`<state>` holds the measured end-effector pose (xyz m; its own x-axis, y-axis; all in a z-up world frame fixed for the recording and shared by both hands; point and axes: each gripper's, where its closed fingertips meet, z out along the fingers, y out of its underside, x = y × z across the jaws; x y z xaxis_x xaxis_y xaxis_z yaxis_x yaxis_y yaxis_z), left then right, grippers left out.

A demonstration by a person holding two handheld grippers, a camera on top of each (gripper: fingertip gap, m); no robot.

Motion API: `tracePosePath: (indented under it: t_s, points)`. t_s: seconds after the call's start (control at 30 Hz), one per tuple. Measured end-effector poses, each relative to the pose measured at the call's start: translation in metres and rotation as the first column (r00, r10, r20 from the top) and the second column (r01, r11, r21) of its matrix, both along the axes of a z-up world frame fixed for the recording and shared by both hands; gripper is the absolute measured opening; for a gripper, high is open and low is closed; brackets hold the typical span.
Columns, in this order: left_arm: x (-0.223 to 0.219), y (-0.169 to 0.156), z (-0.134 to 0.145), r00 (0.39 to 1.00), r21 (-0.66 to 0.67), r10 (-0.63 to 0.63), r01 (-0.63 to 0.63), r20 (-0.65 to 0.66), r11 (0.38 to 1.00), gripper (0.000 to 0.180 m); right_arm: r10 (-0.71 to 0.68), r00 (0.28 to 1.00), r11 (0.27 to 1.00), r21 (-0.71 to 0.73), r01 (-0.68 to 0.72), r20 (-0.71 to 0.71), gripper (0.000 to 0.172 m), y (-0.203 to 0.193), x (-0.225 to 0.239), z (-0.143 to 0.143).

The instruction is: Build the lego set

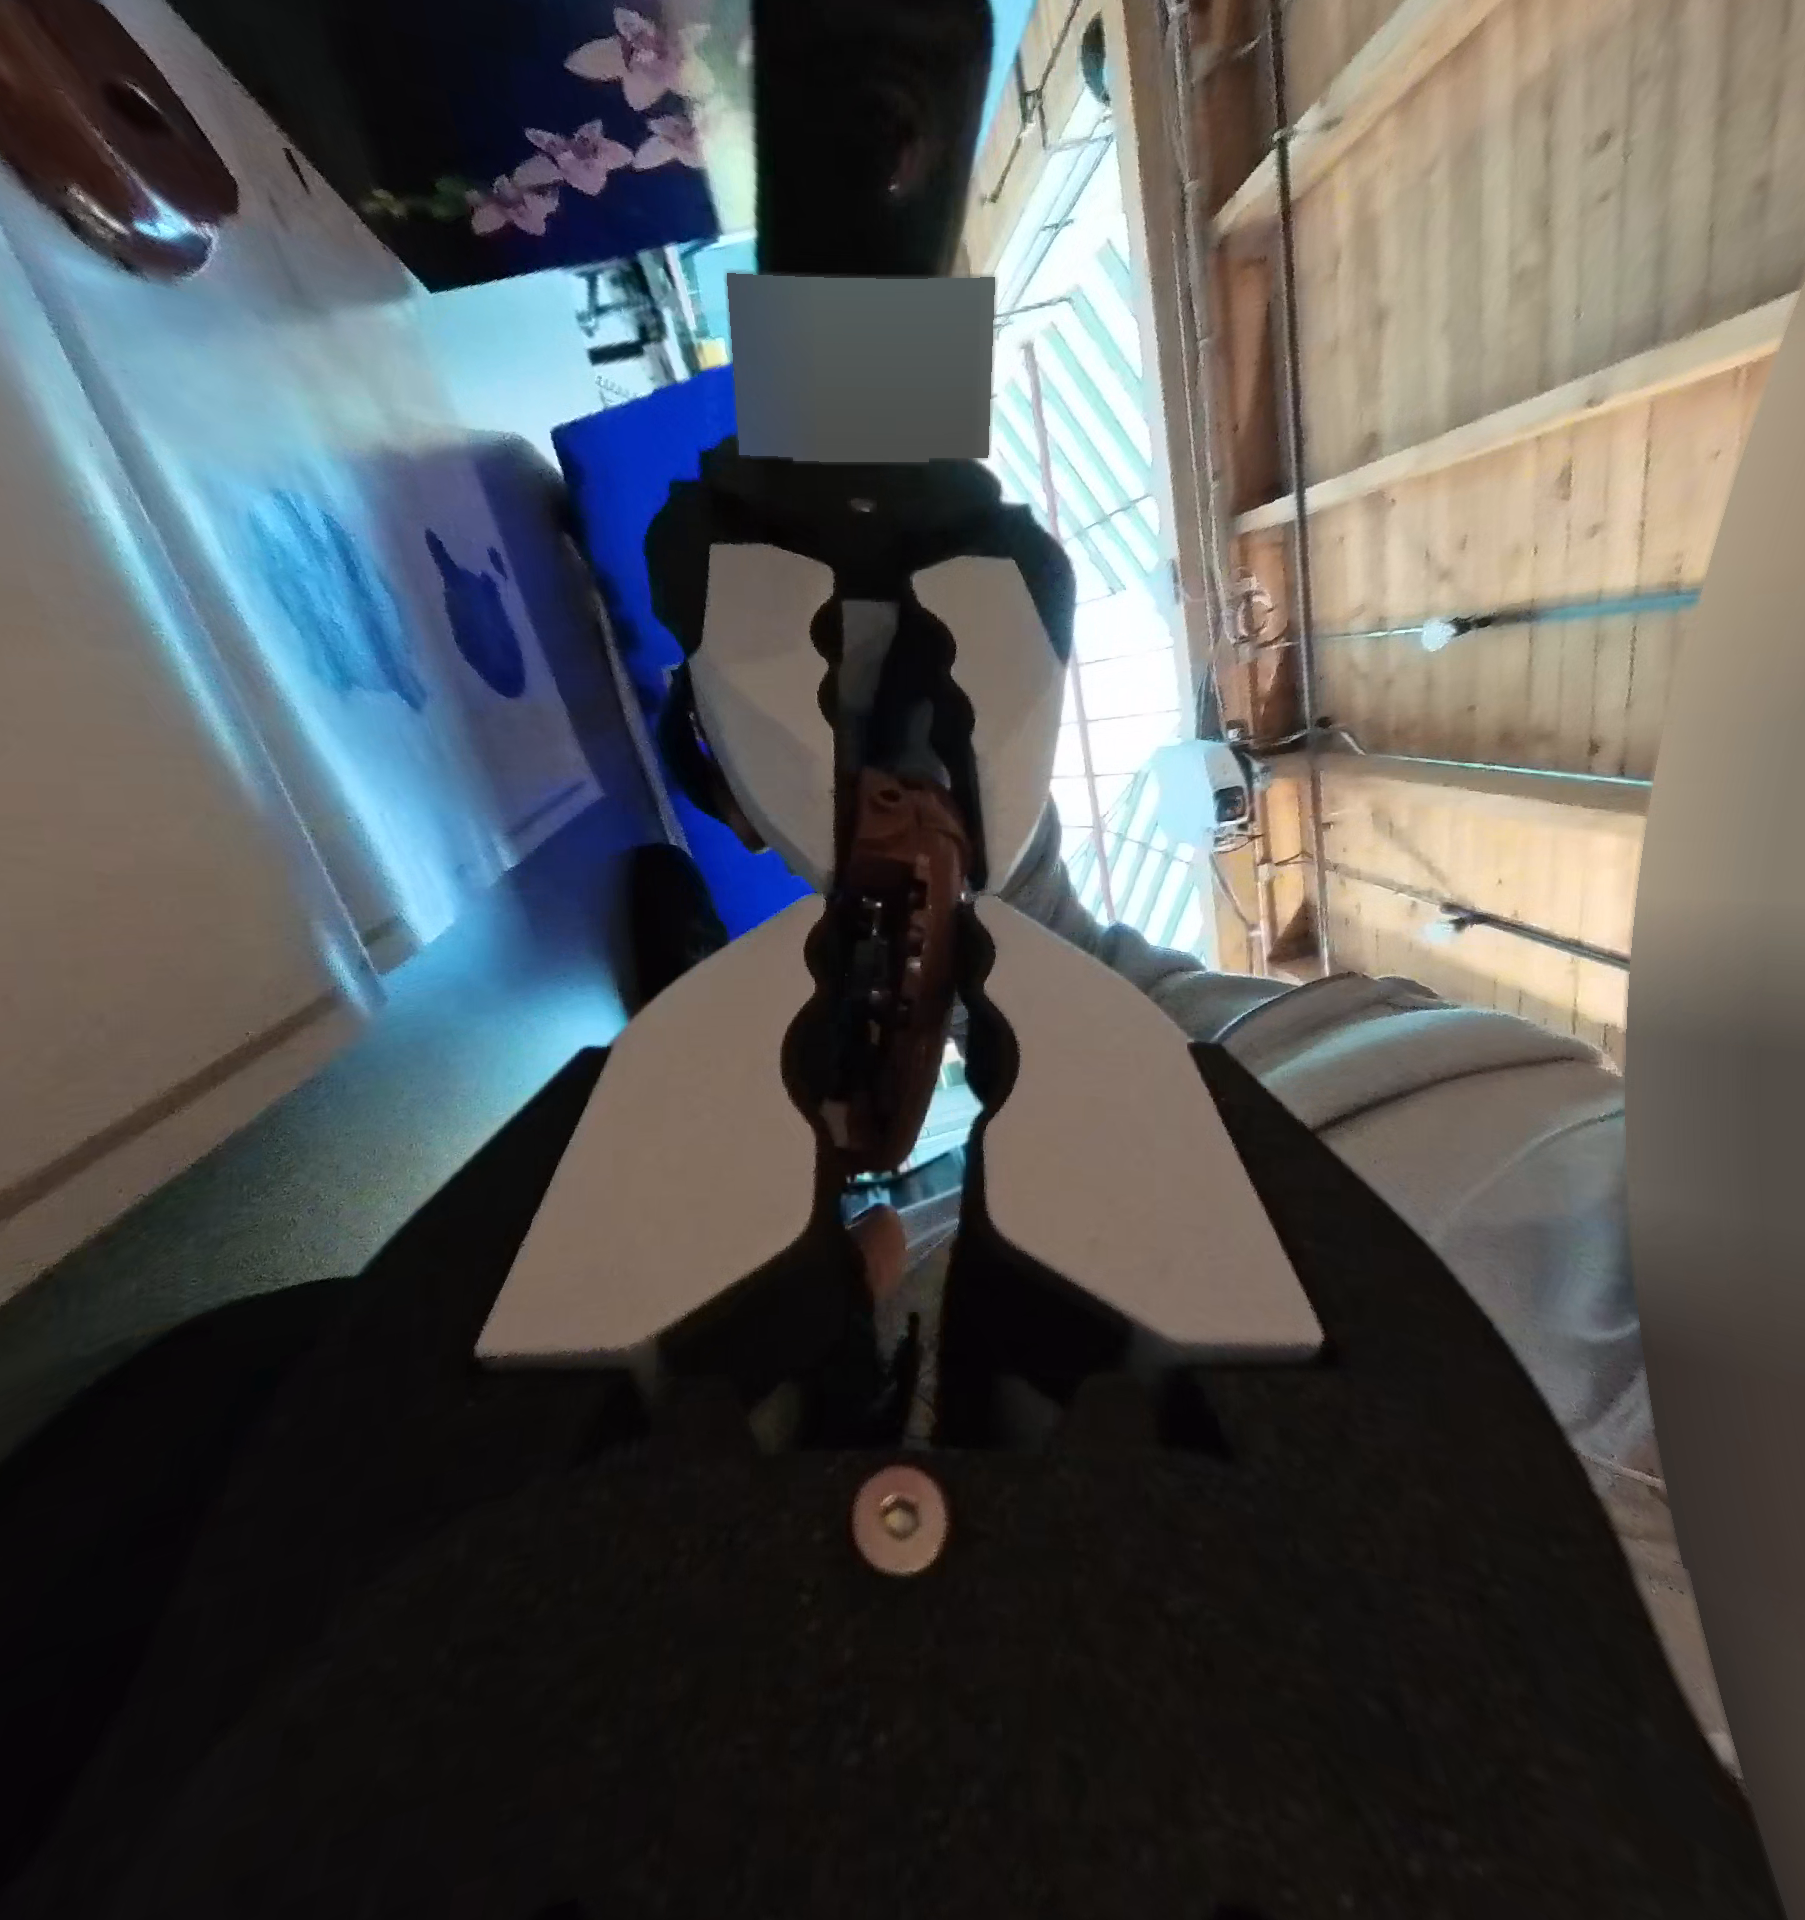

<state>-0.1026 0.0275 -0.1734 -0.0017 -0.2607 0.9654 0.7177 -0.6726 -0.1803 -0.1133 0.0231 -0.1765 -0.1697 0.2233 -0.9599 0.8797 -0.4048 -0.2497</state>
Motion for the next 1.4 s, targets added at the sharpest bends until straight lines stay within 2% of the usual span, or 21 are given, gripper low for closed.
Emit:
tracePosePath:
  t_s: [0.33, 0.53, 0.63, 0.67, 0.73, 0.77, 0.83, 0.93, 1.03, 1.1, 1.2, 1.27, 1.4]
  points:
    - [0.002, 0.000, -0.003, 0.997, 0.013, 0.016, -0.015, -0.071, 1.000, 0.019, -0.022, 0.993, 0.985, 0.169, 0.043, -0.120, 0.018, 0.001, 0.000, -0.004]
    - [0.000, 0.000, -0.001, 0.997, 0.032, 0.033, -0.031, -0.066, 0.999, 0.019, -0.055, 0.987, 0.984, 0.162, 0.080, -0.151, 0.018, 0.000, -0.002, -0.002]
    - [-0.004, 0.001, 0.005, 0.998, 0.058, 0.057, -0.055, -0.033, 0.997, 0.020, -0.055, 0.990, 0.991, 0.111, 0.070, -0.132, 0.020, 0.000, -0.008, 0.007]
    - [-0.007, 0.001, 0.008, 0.998, 0.066, 0.058, -0.058, 0.002, 0.996, 0.020, -0.053, 0.988, 0.992, 0.108, 0.070, -0.148, 0.022, 0.000, -0.010, 0.011]
    - [-0.012, 0.002, 0.015, 0.996, 0.078, 0.056, -0.061, 0.074, 0.995, 0.020, -0.058, 0.983, 0.993, 0.091, 0.074, -0.174, 0.044, 0.001, -0.015, 0.023]
    - [-0.015, 0.002, 0.016, 0.994, 0.081, 0.061, -0.069, 0.092, 0.994, 0.020, -0.075, 0.978, 0.992, 0.088, 0.094, -0.197, 0.049, 0.005, -0.016, 0.030]
    - [-0.019, 0.000, 0.020, 0.990, 0.102, 0.072, -0.085, 0.124, 0.991, 0.020, -0.152, 0.957, 0.976, 0.115, 0.185, -0.248, 0.056, 0.021, -0.016, 0.038]
    - [-0.025, 0.000, 0.024, 0.982, 0.125, 0.103, -0.124, 0.158, 0.984, 0.020, -0.244, 0.921, 0.938, 0.168, 0.304, -0.304, 0.055, 0.035, -0.004, 0.041]
    - [-0.029, -0.001, 0.030, 0.977, 0.168, 0.123, -0.153, 0.175, 0.974, 0.020, -0.287, 0.896, 0.892, 0.245, 0.379, -0.339, 0.056, 0.022, 0.005, 0.028]
    - [-0.029, -0.002, 0.036, 0.977, 0.213, 0.137, -0.170, 0.162, 0.962, 0.020, -0.337, 0.855, 0.880, 0.191, 0.435, -0.396, 0.053, 0.011, 0.002, 0.033]
    - [-0.023, -0.006, 0.042, 0.985, 0.287, 0.141, -0.164, 0.101, 0.944, 0.020, -0.404, 0.789, 0.856, 0.113, 0.504, -0.463, 0.039, 0.008, -0.002, 0.043]
    - [-0.018, -0.008, 0.045, 0.987, 0.331, 0.150, -0.159, 0.051, 0.930, 0.020, -0.408, 0.745, 0.846, 0.088, 0.525, -0.527, 0.021, 0.006, 0.000, 0.051]
    - [-0.014, -0.013, 0.052, 0.984, 0.418, 0.178, -0.156, -0.013, 0.895, 0.020, -0.333, 0.698, 0.824, 0.165, 0.542, -0.633, 0.020, -0.001, 0.006, 0.058]
